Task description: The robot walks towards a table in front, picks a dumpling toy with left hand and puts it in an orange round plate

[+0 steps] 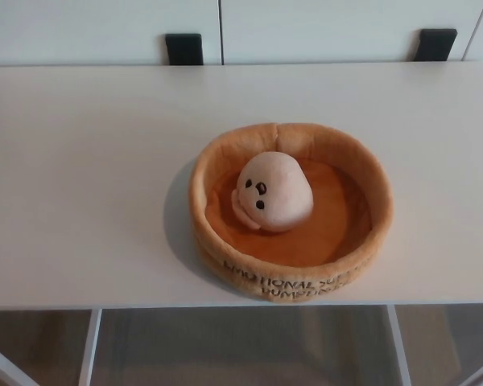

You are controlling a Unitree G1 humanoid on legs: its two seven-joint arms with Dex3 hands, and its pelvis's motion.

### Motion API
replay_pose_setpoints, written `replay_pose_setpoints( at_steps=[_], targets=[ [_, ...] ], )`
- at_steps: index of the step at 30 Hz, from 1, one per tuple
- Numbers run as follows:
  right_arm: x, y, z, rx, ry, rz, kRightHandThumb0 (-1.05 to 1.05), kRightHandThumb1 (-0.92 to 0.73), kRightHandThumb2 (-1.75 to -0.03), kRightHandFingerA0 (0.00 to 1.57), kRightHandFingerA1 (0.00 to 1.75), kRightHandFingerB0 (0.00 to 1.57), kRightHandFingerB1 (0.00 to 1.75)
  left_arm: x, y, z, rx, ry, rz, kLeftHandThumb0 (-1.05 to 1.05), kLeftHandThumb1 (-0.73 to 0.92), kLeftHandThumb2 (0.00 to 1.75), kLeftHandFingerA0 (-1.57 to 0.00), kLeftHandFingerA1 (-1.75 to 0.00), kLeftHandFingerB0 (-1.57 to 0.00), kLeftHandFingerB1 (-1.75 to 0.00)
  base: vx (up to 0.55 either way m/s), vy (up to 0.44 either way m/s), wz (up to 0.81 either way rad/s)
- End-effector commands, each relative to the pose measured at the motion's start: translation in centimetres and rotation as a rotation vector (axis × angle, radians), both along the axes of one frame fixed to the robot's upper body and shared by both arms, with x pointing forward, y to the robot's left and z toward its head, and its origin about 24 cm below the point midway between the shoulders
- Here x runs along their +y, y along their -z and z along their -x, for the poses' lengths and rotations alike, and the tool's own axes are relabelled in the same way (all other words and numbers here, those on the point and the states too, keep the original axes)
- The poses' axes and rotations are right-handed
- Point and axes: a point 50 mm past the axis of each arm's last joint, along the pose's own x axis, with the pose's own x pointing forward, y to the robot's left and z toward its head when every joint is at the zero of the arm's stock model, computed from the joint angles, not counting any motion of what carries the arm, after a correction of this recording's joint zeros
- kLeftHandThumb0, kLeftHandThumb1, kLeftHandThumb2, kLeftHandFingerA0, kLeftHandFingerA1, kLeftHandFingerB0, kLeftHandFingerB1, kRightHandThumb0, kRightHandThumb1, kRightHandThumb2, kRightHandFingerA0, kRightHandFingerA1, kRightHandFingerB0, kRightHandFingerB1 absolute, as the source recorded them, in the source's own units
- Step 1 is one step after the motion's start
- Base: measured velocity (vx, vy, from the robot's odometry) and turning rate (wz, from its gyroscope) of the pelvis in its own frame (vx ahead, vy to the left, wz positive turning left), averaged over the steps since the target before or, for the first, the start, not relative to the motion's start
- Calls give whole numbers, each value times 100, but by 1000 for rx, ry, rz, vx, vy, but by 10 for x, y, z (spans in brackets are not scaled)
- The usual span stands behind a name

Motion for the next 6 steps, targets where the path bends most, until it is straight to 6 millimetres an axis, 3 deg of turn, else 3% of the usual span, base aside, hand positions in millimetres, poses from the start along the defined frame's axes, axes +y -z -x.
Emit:
replay_pose_setpoints(
  at_steps=[1, 6],
  targets=[
    [-8, -5, -8, -27, -19, 25, -37, -63, -59, 62, 48, 49, 39, 6, -3, -12, -84, -16, -34, -43, 68, 60, -49, -42, -43, -36, 0, 0, 0],
    [-11, -6, -14, -35, 5, 29, -34, -65, -59, 61, 46, 47, 38, 2, -2, -23, -138, -24, -28, -40, 72, 61, -50, -43, -44, -37, 0, 0, 0]
  ],
)
